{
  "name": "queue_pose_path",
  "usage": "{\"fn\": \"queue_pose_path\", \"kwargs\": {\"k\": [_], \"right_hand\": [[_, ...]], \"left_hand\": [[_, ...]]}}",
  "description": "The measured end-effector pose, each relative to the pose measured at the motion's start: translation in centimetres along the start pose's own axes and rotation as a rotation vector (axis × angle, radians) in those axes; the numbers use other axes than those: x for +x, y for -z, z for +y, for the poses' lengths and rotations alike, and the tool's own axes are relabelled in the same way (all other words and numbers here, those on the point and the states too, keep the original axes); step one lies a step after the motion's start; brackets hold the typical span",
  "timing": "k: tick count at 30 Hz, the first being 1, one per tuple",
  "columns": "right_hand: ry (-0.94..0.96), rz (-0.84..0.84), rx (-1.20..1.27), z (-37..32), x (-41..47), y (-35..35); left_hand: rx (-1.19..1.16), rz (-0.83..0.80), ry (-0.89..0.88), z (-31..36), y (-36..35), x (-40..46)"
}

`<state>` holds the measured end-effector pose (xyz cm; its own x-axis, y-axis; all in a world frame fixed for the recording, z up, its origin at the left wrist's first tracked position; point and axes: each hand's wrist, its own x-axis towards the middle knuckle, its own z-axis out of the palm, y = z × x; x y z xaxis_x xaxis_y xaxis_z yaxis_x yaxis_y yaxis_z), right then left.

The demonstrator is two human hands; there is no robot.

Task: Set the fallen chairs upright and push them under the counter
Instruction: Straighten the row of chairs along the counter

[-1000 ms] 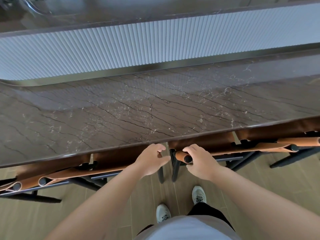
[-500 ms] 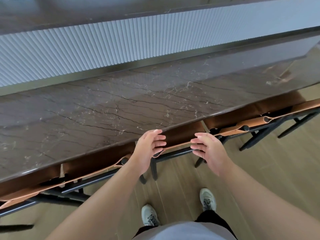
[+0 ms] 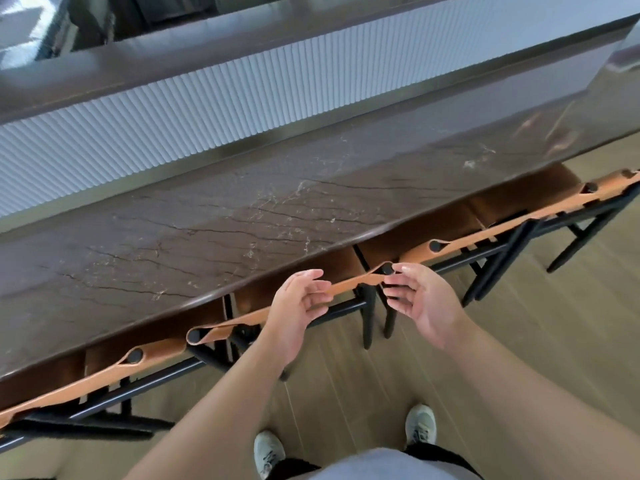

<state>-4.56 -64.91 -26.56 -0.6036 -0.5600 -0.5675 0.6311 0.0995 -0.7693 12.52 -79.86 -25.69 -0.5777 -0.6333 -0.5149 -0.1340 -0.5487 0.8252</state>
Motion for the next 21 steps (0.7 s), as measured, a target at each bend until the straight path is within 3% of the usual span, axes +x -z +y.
{"fn": "queue_pose_path", "kwargs": {"k": [9,21], "right_hand": [[0.030,-0.049,-0.121,-7.0,1.3,10.2],[-0.004,-0.038,-0.248,-8.0,3.8,10.9]], "left_hand": [[0.068,0.050,-0.020,-1.5,-11.0,1.0],[0.047,0.185,-0.005,-2.3,-13.7,3.5]]}}
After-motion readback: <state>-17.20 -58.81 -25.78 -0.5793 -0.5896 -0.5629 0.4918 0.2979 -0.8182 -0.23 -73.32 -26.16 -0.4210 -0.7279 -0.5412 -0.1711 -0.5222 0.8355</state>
